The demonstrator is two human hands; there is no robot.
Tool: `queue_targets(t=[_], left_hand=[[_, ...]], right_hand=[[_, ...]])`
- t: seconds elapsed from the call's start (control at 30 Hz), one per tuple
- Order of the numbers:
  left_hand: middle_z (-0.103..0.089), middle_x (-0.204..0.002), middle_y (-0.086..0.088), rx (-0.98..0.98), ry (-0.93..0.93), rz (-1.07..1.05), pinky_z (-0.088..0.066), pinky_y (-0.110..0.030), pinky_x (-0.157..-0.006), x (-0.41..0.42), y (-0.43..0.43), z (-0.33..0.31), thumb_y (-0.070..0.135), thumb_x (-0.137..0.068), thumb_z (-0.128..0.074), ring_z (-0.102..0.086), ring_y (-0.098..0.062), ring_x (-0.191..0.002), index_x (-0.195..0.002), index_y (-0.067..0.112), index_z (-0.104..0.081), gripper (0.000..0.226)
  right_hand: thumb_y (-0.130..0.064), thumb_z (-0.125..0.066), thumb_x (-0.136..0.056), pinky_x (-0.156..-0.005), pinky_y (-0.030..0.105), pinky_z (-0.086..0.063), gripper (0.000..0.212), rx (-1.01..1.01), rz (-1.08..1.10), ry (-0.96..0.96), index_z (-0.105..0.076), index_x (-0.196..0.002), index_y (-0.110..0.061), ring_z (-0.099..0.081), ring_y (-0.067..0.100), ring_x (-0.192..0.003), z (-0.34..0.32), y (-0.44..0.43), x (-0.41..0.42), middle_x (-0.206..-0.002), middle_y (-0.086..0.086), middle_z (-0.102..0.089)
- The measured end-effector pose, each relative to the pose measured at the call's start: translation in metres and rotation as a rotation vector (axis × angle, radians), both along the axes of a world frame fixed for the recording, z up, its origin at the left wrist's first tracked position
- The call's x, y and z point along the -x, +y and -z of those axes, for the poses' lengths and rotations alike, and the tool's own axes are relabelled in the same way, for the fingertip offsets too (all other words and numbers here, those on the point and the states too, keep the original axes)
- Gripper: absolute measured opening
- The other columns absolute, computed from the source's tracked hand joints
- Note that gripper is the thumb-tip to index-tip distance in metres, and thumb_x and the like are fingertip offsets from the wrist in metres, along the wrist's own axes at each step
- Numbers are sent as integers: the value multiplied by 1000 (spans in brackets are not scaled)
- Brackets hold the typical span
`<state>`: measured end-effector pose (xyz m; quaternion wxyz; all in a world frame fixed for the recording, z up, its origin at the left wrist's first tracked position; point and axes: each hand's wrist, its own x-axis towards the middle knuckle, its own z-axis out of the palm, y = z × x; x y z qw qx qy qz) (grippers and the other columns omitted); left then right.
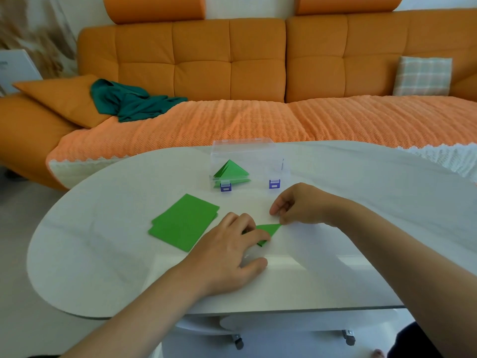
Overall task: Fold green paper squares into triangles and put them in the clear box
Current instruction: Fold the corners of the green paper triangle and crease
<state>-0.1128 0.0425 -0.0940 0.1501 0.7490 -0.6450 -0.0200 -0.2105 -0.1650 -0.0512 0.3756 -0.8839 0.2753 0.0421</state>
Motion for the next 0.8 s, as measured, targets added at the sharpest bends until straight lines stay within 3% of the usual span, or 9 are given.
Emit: queue_targets(t=[0.13, 0.2, 0.3, 0.63, 0.8], left_hand=[[-37, -114, 17, -11, -9, -18, -36, -23, -93, 3, -2, 0, 65, -87, -39, -33, -7, -110, -130, 42, -46, 49], [-36, -115, 17, -23, -19, -26, -35, -24, -94, 4, -3, 0, 67, -88, -38, -32, -8, -111, -133, 42, -44, 51], [-35, -114, 15, -43, -23, -41, -35, -26, -96, 6, -5, -2, 66, -90, -39, -32, -10, -111, -136, 43, -41, 52], [-37, -117, 20, -33, 154, -7, -39, -29, -100, 1, 5, -3, 59, -89, -49, -33, -1, -116, -122, 44, -52, 36], [-37, -127, 26, -26, 212, 20, -35, -26, -106, -4, 19, -2, 63, -87, -42, -32, 5, -127, -119, 44, -55, 39]], right_hand=[[-5, -61, -82, -68, 16, -44, 29, -9, -3, -15, -73, -83, -31, -52, 9, -69, 2, 2, 2, -75, -7, -58], [-16, -72, -81, -68, 17, -44, 16, -41, -2, -33, -72, -89, -29, -54, 9, -72, 2, 7, 2, -78, -7, -58], [-31, -85, -72, -64, 17, -39, 28, 43, -43, 6, -68, -94, -30, -50, 7, -70, 3, 13, 1, -81, -9, -52], [-30, -85, -72, -60, 17, -36, 27, 78, -48, 39, -64, -89, -33, -47, 8, -70, 0, 16, -2, -82, -8, -48], [-27, -84, -74, -60, 17, -36, 25, 86, -48, 29, -65, -90, -32, -47, 9, -69, 2, 15, -3, -81, -8, -49]])
